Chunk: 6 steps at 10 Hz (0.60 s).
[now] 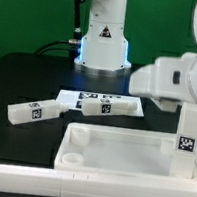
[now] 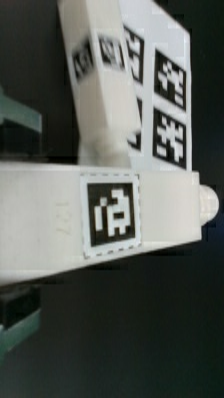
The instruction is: Assemble desk
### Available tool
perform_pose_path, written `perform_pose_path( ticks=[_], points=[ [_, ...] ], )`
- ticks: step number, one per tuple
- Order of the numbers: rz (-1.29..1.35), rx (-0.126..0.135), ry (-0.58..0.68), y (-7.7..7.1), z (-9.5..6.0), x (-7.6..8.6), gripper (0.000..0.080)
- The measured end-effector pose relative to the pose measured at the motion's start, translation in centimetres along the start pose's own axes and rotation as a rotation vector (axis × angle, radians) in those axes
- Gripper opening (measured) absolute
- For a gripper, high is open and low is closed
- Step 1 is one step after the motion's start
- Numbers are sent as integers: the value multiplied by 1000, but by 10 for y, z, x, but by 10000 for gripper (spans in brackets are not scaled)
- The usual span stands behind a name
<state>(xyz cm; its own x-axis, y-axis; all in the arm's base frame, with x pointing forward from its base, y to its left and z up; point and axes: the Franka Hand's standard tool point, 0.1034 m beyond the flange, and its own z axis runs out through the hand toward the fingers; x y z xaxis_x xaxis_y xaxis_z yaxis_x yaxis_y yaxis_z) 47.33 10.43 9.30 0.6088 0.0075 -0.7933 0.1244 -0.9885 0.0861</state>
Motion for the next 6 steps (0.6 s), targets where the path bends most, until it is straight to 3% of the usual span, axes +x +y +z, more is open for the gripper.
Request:
perform_pose_path(
  ticks=[1, 2, 4, 5, 6],
  points=[
    [-29, 19, 99, 19, -22, -10, 289],
    [-51, -30, 161, 30, -21, -16, 289],
    [-52, -20, 286, 27, -24, -9, 289],
    [-66, 15, 359, 27, -31, -11, 289],
    [-91, 107, 391, 43, -58, -17, 289]
  ],
)
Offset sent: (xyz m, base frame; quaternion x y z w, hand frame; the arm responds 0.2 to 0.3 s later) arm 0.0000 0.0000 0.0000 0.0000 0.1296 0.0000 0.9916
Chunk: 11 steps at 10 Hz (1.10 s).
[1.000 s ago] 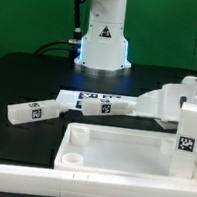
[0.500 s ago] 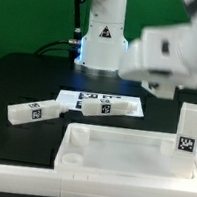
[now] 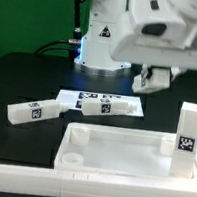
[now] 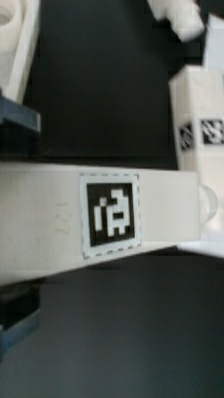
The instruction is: Assemble desk
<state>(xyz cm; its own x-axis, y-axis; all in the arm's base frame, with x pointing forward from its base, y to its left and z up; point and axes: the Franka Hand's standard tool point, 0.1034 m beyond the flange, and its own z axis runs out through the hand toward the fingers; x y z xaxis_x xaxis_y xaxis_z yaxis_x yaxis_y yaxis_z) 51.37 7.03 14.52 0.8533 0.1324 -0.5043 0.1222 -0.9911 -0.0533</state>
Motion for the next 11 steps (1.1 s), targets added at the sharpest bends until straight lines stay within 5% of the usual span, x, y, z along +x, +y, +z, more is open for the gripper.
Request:
perform_pose_path(
  ticks=[1, 3, 6, 9, 11],
  points=[
    [1, 51, 89, 21, -32, 16, 289],
    [-25, 87, 327, 47, -63, 35, 289],
    [-6, 58, 496, 49, -57, 35, 289],
    [-7, 78, 660, 64, -66, 62, 289],
    [18, 27, 847, 78, -78, 64, 289]
  ],
)
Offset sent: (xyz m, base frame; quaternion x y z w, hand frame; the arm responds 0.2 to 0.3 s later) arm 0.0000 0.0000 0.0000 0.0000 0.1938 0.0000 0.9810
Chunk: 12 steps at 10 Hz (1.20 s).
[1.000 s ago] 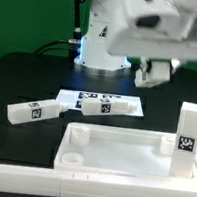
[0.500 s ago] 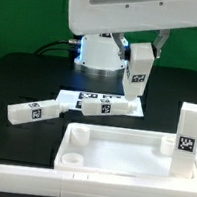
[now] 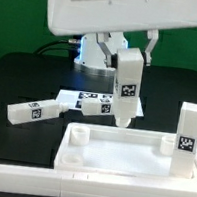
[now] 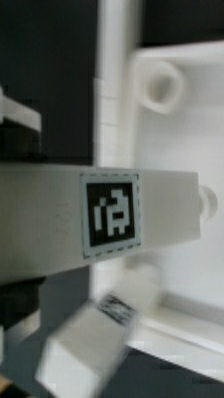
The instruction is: Assemble desk
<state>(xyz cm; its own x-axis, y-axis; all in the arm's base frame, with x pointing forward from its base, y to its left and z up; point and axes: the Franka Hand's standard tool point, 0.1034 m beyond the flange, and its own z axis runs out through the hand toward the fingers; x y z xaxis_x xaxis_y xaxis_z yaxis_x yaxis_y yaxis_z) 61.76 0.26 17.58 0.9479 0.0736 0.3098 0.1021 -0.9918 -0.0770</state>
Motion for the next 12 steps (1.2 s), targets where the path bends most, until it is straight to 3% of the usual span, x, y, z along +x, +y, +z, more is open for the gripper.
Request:
perform_pose_path(
  ticks=[1, 4, 5, 6, 7, 9, 12],
  points=[
    [-11, -30, 46, 6, 1, -1, 289],
    [-64, -168, 219, 35, -3, -3, 289],
    [-58, -158, 183, 40, 5, -9, 290],
    [-50, -130, 142, 49, 4, -4, 290],
    [-35, -124, 137, 58, 5, 0, 290],
    [-21, -82, 76, 62, 16, -9, 290],
    [-17, -83, 79, 61, 19, -9, 290]
  ],
)
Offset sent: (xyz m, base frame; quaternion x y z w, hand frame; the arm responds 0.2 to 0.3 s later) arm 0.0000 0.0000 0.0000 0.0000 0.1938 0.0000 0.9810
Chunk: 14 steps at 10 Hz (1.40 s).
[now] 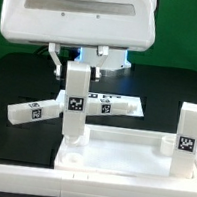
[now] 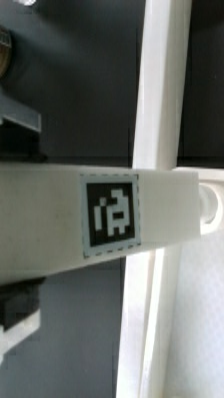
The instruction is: Assemble desk
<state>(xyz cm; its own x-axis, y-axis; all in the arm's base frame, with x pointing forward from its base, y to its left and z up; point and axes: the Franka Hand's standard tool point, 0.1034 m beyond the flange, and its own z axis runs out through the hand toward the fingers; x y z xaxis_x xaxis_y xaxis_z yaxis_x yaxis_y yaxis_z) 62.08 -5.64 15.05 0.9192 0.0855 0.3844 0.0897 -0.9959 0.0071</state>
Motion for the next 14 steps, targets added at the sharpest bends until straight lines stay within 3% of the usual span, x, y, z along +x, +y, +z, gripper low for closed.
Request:
perform_pose_path(
  ticks=[4, 6, 9, 14],
  points=[
    [-13, 9, 0, 9, 8, 8, 290],
    [-13, 19, 9, -1, 8, 13, 290],
    [-16, -6, 22, 3, 14, 8, 290],
    [-1, -12, 24, -1, 21, 6, 290]
  ],
)
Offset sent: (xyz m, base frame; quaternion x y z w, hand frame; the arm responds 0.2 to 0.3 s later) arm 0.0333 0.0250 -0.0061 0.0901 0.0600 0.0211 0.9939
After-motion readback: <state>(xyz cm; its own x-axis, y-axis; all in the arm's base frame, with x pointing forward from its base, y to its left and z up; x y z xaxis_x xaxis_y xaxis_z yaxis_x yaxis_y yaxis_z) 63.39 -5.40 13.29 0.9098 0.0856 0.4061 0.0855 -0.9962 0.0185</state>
